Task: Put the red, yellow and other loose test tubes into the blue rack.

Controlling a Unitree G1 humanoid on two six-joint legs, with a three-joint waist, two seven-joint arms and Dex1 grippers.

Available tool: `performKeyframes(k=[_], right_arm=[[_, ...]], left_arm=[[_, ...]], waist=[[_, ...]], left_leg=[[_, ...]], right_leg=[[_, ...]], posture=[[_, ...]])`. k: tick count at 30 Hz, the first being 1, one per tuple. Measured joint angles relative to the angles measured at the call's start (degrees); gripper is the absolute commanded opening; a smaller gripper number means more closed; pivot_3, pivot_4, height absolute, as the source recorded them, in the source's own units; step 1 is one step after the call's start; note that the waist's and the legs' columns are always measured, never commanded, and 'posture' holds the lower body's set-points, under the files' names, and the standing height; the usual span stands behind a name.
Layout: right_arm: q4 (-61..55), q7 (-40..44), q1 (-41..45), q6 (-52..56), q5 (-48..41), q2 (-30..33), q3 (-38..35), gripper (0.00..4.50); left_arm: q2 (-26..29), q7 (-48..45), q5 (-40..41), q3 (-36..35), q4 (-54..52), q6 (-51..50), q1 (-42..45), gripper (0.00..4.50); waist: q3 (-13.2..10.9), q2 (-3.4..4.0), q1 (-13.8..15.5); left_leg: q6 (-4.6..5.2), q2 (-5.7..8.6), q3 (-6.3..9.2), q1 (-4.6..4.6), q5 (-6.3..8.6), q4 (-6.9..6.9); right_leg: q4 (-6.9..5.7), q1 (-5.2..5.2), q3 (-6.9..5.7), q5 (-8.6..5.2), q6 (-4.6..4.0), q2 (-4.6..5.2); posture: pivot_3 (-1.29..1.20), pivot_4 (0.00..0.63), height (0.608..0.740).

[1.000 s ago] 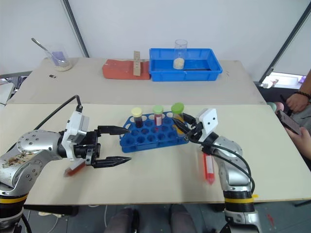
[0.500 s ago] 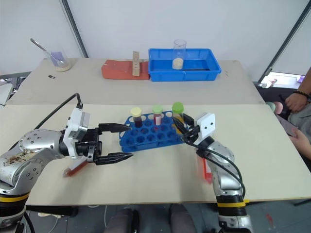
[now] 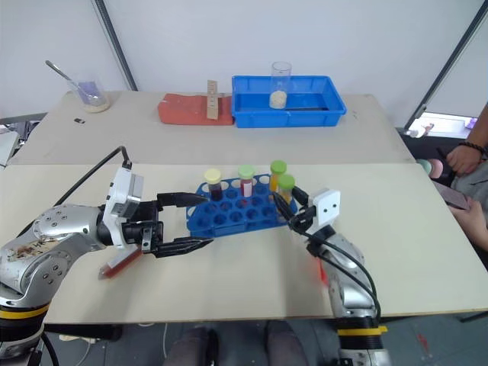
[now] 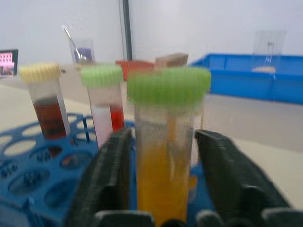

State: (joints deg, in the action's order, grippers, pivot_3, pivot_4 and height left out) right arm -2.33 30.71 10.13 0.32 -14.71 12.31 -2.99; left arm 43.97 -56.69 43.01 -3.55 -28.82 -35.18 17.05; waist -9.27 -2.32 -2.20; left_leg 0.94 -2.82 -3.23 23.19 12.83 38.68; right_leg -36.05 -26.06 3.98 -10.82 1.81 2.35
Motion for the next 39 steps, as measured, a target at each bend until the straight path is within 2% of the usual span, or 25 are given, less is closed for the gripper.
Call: performKeyframes(k=[2, 6, 10, 13, 16, 18, 20, 24, 26, 38, 39], right_arm=[[-0.94, 0.08, -0.42, 0.86, 0.49, 2.37, 0.03, 4.32], [-6.26, 0.43, -4.30, 3.11, 1.03, 7.61, -0.48, 4.32], [-19.34, 1.36, -10.43, 13.41, -1.34, 15.37, -2.59, 4.32], [-31.07, -1.74, -13.34, 28.52, 0.47, 23.94, -4.82, 4.32], [-36.60, -2.93, -13.16, 40.08, -0.37, 27.46, -7.33, 4.32], [-39.96, -2.70, -10.64, 54.17, -4.63, 30.76, -7.64, 4.32], [-40.44, -2.83, -8.60, 61.42, -6.29, 31.56, -8.07, 4.32], [-40.54, -3.00, 0.81, 84.70, -11.18, 31.88, -9.62, 4.32], [-39.84, -3.17, 3.12, 89.61, -13.38, 31.94, -9.65, 4.32], [-21.03, -14.74, 13.97, 91.77, -24.98, 32.00, -1.67, 4.32], [-19.12, -16.24, 15.04, 91.77, -26.79, 32.00, -0.57, 4.07]], left_arm=[[0.09, 0.02, -0.11, 0.15, -0.48, -0.05, 0.00, 4.50], [0.75, -0.01, -1.04, 0.71, -1.24, -0.02, -0.04, 4.50], [2.61, -0.63, -4.31, 2.20, -2.00, 1.29, -0.09, 4.50], [5.40, -4.03, -9.48, 4.46, -2.26, 6.48, -1.36, 4.50], [5.86, -6.32, -11.78, 6.11, -2.27, 9.20, -1.94, 4.50], [5.85, -7.52, -11.93, 6.57, -2.34, 9.92, -1.89, 4.50], [5.85, -8.07, -11.94, 6.88, -2.44, 10.19, -1.90, 4.50], [5.72, -9.67, -11.86, 7.66, -2.89, 10.64, -1.84, 4.50], [5.43, -9.88, -11.87, 8.30, -2.91, 10.64, -1.55, 4.50], [3.24, -10.48, -12.89, 11.66, -2.83, 11.39, -0.18, 4.50], [2.97, -10.47, -13.24, 11.84, -2.83, 11.42, -0.14, 4.50]], waist=[[0.00, 0.00, -0.09], [0.00, 0.00, 0.03], [-0.01, 0.01, 0.08], [0.00, 0.01, 0.02], [-0.01, -0.02, 0.17], [-0.01, -0.03, 0.13], [-0.02, -0.04, 0.15], [-0.02, -0.04, 0.12], [-0.02, -0.04, 0.13], [-0.03, -0.05, -0.28], [-0.03, -0.05, -0.29]], left_leg=[[0.00, 0.00, 0.00, -0.01, 0.00, 0.00], [0.00, 0.00, 0.01, -0.01, 0.00, -0.04], [0.00, 0.01, -0.02, -0.03, 0.00, -0.03], [-0.01, 0.01, -0.05, -0.07, 0.01, -0.03], [-0.01, 0.00, -0.01, -0.06, 0.01, -0.03], [-0.01, -0.01, -0.01, -0.03, 0.01, -0.02], [-0.01, 0.00, 0.00, -0.01, 0.01, -0.02], [0.01, 0.01, 0.06, 0.06, 0.02, -0.03], [0.02, 0.01, 0.08, 0.08, 0.02, -0.05], [0.04, 0.06, 0.11, 0.17, 0.02, -0.03], [0.04, 0.06, 0.11, 0.18, 0.02, -0.04]], right_leg=[[0.00, 0.00, 0.01, -0.01, -0.02, 0.00], [-0.01, -0.01, 0.00, -0.13, -0.16, -0.01], [-0.02, -0.01, 0.03, -0.17, -0.16, 0.01], [-0.02, -0.02, 0.04, -0.19, -0.20, 0.02], [0.00, -0.01, 0.01, -0.20, -0.22, 0.02], [0.02, -0.02, 0.02, -0.20, -0.22, 0.02], [0.05, -0.01, 0.02, -0.20, -0.22, 0.02], [0.10, -0.04, 0.00, -0.20, -0.21, 0.01], [0.13, -0.04, -0.02, -0.21, -0.20, 0.01], [0.21, -0.04, 0.05, -0.16, -0.10, -0.01], [0.21, -0.04, 0.05, -0.16, -0.10, -0.01]], posture=[[0.00, 0.150, 0.740], [0.00, 0.150, 0.740], [0.00, 0.150, 0.740], [0.00, 0.150, 0.740], [0.00, 0.150, 0.740], [0.00, 0.150, 0.740], [0.00, 0.150, 0.740], [0.00, 0.150, 0.740], [0.00, 0.150, 0.740], [0.00, 0.150, 0.740], [0.00, 0.150, 0.740]])
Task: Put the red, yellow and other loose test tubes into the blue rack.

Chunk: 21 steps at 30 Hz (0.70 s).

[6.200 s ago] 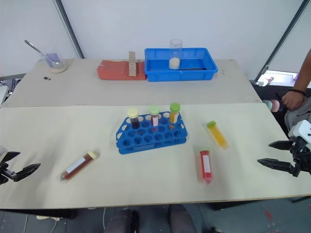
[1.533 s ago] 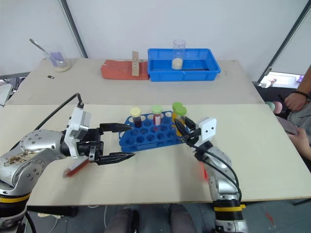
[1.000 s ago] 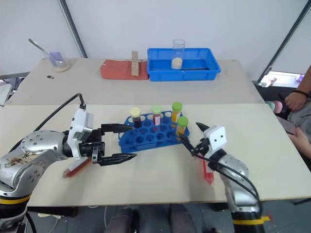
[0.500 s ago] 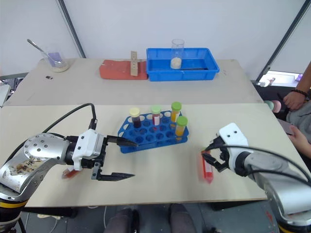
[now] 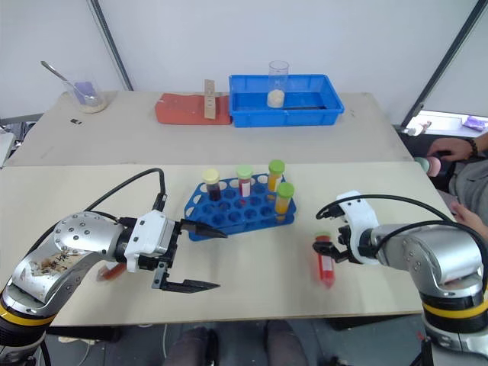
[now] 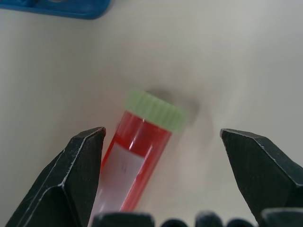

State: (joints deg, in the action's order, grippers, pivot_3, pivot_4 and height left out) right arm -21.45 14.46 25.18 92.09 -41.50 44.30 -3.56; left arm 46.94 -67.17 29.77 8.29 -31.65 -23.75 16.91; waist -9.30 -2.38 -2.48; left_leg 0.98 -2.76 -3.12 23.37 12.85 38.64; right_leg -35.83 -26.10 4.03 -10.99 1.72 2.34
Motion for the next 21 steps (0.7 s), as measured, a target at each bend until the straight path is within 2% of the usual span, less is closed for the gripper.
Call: performKeyframes(k=[2, 8, 14, 21], right_arm=[[2.36, -2.18, 1.32, 0.00, -2.93, 0.00, 1.26, 3.56], [8.87, -11.52, 4.77, -0.02, -16.16, 2.25, 3.36, 1.51], [11.30, -20.22, 5.71, -0.06, -27.96, 3.69, 4.54, 1.45], [8.40, -20.19, 5.74, -0.01, -27.88, 3.50, 4.75, 1.45]], left_arm=[[-0.20, 0.01, -0.30, 0.45, 0.01, 0.04, 0.01, 4.50], [-0.74, -0.01, -0.60, 0.66, 0.02, 0.27, 0.00, 4.50], [-1.00, -0.23, -0.68, 0.66, 0.22, 1.35, 0.00, 4.50], [-1.60, -0.48, -0.98, 0.77, 1.28, 1.63, 0.48, 4.50]], waist=[[0.00, 0.00, 0.01], [-0.01, -0.02, 0.01], [0.00, -0.02, -0.05], [0.00, -0.01, 0.02]], left_leg=[[0.01, 0.00, 0.00, 0.03, 0.01, 0.00], [0.01, 0.00, 0.02, 0.01, 0.00, 0.02], [0.02, -0.01, 0.04, 0.03, 0.00, 0.01], [0.02, -0.01, 0.03, 0.06, 0.00, 0.02]], right_leg=[[0.01, 0.00, 0.00, 0.00, 0.01, 0.00], [0.03, 0.04, 0.01, 0.04, 0.07, 0.00], [0.03, 0.03, 0.00, 0.03, 0.07, -0.02], [0.04, 0.02, 0.01, 0.05, 0.09, -0.01]], posture=[[0.00, 0.150, 0.740], [0.00, 0.150, 0.740], [0.00, 0.150, 0.740], [0.00, 0.150, 0.740]])
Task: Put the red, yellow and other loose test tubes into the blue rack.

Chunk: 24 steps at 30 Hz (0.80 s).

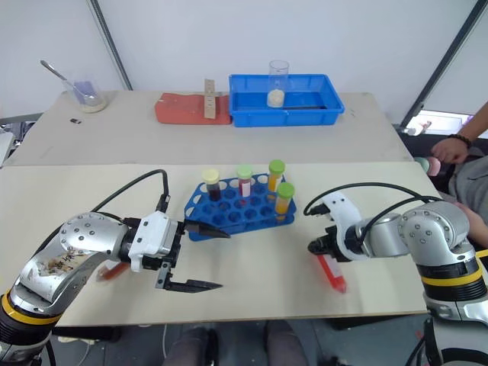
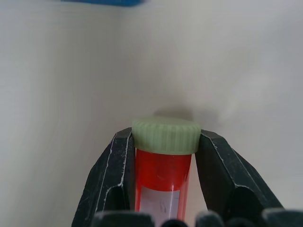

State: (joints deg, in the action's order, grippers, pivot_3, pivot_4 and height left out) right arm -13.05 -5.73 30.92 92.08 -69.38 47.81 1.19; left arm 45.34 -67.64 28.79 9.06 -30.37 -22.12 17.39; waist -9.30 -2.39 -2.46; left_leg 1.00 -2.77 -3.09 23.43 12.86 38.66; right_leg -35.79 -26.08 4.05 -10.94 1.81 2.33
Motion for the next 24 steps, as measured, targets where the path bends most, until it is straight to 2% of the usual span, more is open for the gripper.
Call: performKeyframes(k=[2, 6, 13, 18, 21, 24], right_arm=[[-1.43, 0.85, -0.16, 0.00, 2.72, 0.03, 0.32, 2.48], [-4.54, 4.05, -1.08, 0.00, 5.36, 1.51, 0.79, 3.81], [-6.36, 6.80, -3.53, 0.00, 4.57, 6.27, 0.79, 3.81], [-4.98, 6.59, -4.41, 0.00, 3.90, 5.70, 0.85, 3.81], [-4.12, 6.33, -3.56, 0.00, 4.56, 4.86, 1.26, 3.01], [-3.35, 6.07, -2.99, 0.00, 4.73, 4.51, 1.65, 1.95]], left_arm=[[-0.26, -0.05, -0.47, 0.29, 0.41, 0.11, 0.25, 4.50], [-0.64, -0.23, -0.67, 0.72, 1.37, 0.14, 0.59, 4.50], [-1.22, -0.49, -0.93, 0.96, 1.74, 0.27, 0.66, 4.50], [-1.62, -0.67, -0.88, 1.09, 1.74, 0.30, 0.65, 4.50], [-1.33, -1.38, -0.38, 1.07, 1.71, 0.26, 0.57, 4.50], [-0.57, -2.02, 0.08, 1.02, 1.60, 0.22, 0.22, 4.50]], waist=[[0.00, 0.00, 0.02], [0.00, 0.00, 0.03], [0.00, 0.00, 0.04], [0.00, 0.00, -0.05], [0.01, -0.02, -0.16], [0.01, -0.02, -0.10]], left_leg=[[0.00, 0.00, 0.00, 0.00, 0.00, 0.00], [0.00, 0.00, 0.00, 0.02, 0.00, 0.00], [0.00, 0.00, -0.02, 0.01, 0.00, 0.01], [0.00, -0.01, -0.01, 0.00, 0.00, 0.01], [0.00, -0.01, -0.03, -0.01, 0.00, 0.03], [0.00, -0.02, -0.01, -0.02, 0.00, 0.02]], right_leg=[[0.00, -0.01, 0.00, 0.00, 0.00, 0.00], [0.01, -0.02, -0.01, 0.00, 0.00, 0.00], [0.02, -0.02, 0.00, 0.00, 0.00, 0.01], [0.01, -0.02, 0.00, -0.01, 0.00, 0.00], [0.02, -0.01, 0.01, 0.00, 0.01, 0.00], [0.01, 0.00, 0.00, -0.01, -0.01, -0.01]], posture=[[0.00, 0.150, 0.740], [0.00, 0.150, 0.740], [0.00, 0.150, 0.740], [0.00, 0.150, 0.740], [0.00, 0.150, 0.740], [0.00, 0.150, 0.740]])
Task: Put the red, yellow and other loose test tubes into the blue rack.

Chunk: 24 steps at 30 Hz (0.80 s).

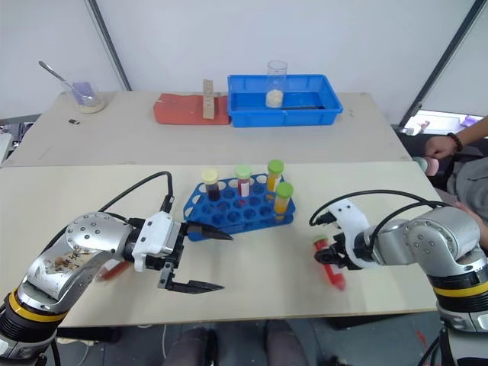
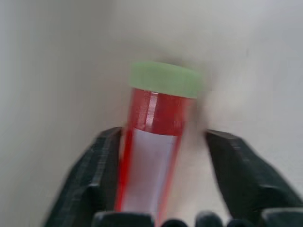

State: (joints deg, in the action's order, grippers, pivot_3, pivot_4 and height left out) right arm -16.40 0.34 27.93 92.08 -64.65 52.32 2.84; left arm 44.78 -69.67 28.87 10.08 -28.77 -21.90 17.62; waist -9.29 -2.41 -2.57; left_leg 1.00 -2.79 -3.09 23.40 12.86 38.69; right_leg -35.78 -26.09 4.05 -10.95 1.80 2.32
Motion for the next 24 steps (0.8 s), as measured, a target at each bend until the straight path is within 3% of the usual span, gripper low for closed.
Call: performKeyframes(k=[3, 4, 12, 16, 20, 24], right_arm=[[0.06, -0.64, 0.07, 0.00, -0.29, -0.31, 0.01, 1.06], [0.03, -0.97, 0.07, 0.00, -0.68, -0.48, -0.11, 0.99], [-10.13, 5.62, 0.37, -1.42, -5.21, -1.89, -3.11, 0.99], [-19.21, 15.69, -3.83, -14.55, -6.09, -7.17, -8.97, 0.99], [-22.08, 23.55, -7.53, -27.43, 0.51, -11.80, -7.40, 0.99], [-22.27, 25.48, -9.04, -39.12, 10.70, -18.32, -2.84, 0.99]], left_arm=[[0.21, -0.23, 0.36, 0.00, 0.00, 0.01, -0.16, 4.50], [0.47, -0.29, 0.36, -0.03, 0.00, 0.01, -0.26, 4.50], [3.02, 0.30, 0.51, -7.17, 1.61, 0.72, -5.01, 4.50], [3.31, 1.87, 0.83, -13.70, 3.53, 0.85, -9.19, 4.50], [3.33, 3.19, 1.14, -17.54, 4.14, 0.80, -11.19, 4.50], [3.07, 3.85, 1.56, -17.72, 4.24, 0.42, -11.16, 4.50]], waist=[[0.00, 0.00, 0.01], [0.00, -0.01, -0.03], [0.00, 0.01, 0.02], [0.01, -0.15, 0.18], [-0.02, -0.13, 0.44], [-0.01, -0.16, 0.42]], left_leg=[[0.00, 0.00, 0.00, 0.01, 0.00, 0.00], [0.00, 0.00, -0.01, 0.01, 0.00, 0.00], [0.00, -0.06, 0.01, 0.02, 0.00, -0.06], [0.01, -0.12, 0.08, 0.01, 0.01, -0.09], [0.00, -0.04, -0.07, 0.06, 0.01, 0.00], [0.00, -0.05, -0.09, 0.02, 0.01, 0.02]], right_leg=[[0.01, 0.00, 0.00, 0.00, 0.00, 0.00], [0.00, 0.00, 0.00, 0.00, 0.00, 0.00], [-0.03, -0.07, -0.01, -0.03, -0.05, -0.05], [0.03, -0.04, -0.12, -0.04, -0.04, -0.06], [0.03, -0.07, -0.08, 0.01, 0.05, 0.13], [0.00, -0.07, -0.08, 0.01, 0.04, 0.12]], posture=[[0.00, 0.150, 0.740], [0.00, 0.150, 0.740], [0.00, 0.150, 0.740], [0.00, 0.150, 0.740], [0.00, 0.150, 0.740], [0.00, 0.150, 0.740]])
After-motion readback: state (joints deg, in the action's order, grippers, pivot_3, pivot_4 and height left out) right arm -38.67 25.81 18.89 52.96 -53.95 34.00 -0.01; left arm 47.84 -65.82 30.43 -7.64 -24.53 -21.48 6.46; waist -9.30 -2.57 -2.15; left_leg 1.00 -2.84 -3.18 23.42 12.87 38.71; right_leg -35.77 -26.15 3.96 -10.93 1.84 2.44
